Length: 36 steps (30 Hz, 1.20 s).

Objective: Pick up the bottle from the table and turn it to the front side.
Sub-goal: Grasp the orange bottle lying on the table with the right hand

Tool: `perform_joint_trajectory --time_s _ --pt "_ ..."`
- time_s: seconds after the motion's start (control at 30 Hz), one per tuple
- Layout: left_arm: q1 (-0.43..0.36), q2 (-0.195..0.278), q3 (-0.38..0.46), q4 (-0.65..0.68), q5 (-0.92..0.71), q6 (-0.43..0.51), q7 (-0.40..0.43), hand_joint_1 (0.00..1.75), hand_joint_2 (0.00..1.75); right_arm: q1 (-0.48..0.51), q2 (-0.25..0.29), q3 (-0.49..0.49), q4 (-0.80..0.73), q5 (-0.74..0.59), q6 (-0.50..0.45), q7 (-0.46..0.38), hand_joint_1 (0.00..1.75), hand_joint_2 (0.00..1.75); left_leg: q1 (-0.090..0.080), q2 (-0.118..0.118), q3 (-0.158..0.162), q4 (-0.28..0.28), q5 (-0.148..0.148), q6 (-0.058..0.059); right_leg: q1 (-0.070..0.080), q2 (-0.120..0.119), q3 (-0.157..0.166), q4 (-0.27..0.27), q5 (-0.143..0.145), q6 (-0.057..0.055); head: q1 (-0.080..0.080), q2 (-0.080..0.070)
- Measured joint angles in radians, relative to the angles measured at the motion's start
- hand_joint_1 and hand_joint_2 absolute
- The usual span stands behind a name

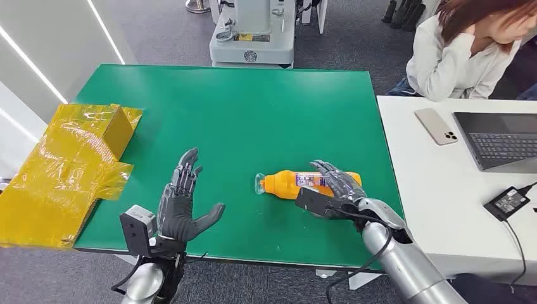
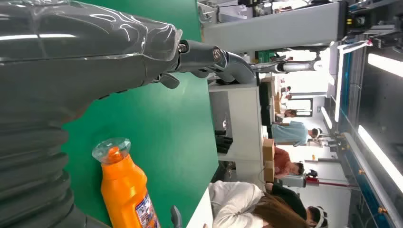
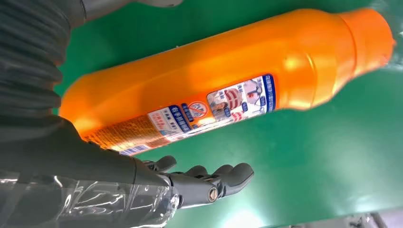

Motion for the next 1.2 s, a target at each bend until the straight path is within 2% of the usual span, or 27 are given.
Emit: perform_joint_trajectory --time_s 0.37,0.6,0.8,0.87,1.0,1.2 --pt "-0.030 0.000 0.000 0.086 0.110 -0.106 0.023 0.00 1.75 -0.116 -0.062 0.160 0.087 0.002 0.092 0.024 0.00 1.75 0.000 0.000 0.000 0.000 0.000 0.000 0.000 0.000 0.000 0.000 0.000 0.000 0.000 0.000" --pt "-0.065 -0.001 0.003 0.172 0.303 -0.321 0.079 0.00 1.75 -0.215 -0.079 0.270 0.110 0.011 0.193 0.078 0.00 1.75 0.000 0.000 0.000 0.000 0.000 0.000 0.000 0.000 0.000 0.000 0.001 0.000 0.000 0.000" --pt "-0.107 -0.007 0.006 0.239 0.389 -0.415 0.117 0.00 1.75 -0.290 -0.089 0.348 0.137 -0.008 0.204 0.117 0.00 1.75 0.000 0.000 0.000 0.001 0.001 0.000 0.000 0.000 0.000 0.000 0.001 0.000 0.000 0.000" --pt "-0.122 -0.011 0.006 0.265 0.417 -0.438 0.131 0.00 1.75 -0.302 -0.099 0.368 0.140 -0.018 0.205 0.127 0.00 1.75 0.000 -0.001 0.000 0.001 0.001 0.000 0.000 0.000 0.000 0.000 0.001 0.000 0.000 0.000" --pt "-0.135 -0.017 0.006 0.301 0.454 -0.464 0.144 0.00 1.75 -0.310 -0.127 0.399 0.140 -0.037 0.214 0.142 0.12 1.75 0.000 -0.001 0.000 0.001 0.000 0.000 0.000 0.000 0.000 0.000 0.001 0.000 0.000 0.000" --pt "-0.137 -0.021 0.006 0.322 0.465 -0.476 0.153 0.00 1.75 -0.310 -0.159 0.429 0.136 -0.042 0.214 0.148 0.12 1.75 0.000 -0.001 0.000 0.001 0.000 0.000 0.000 0.000 0.000 0.000 0.001 0.000 0.000 0.000"
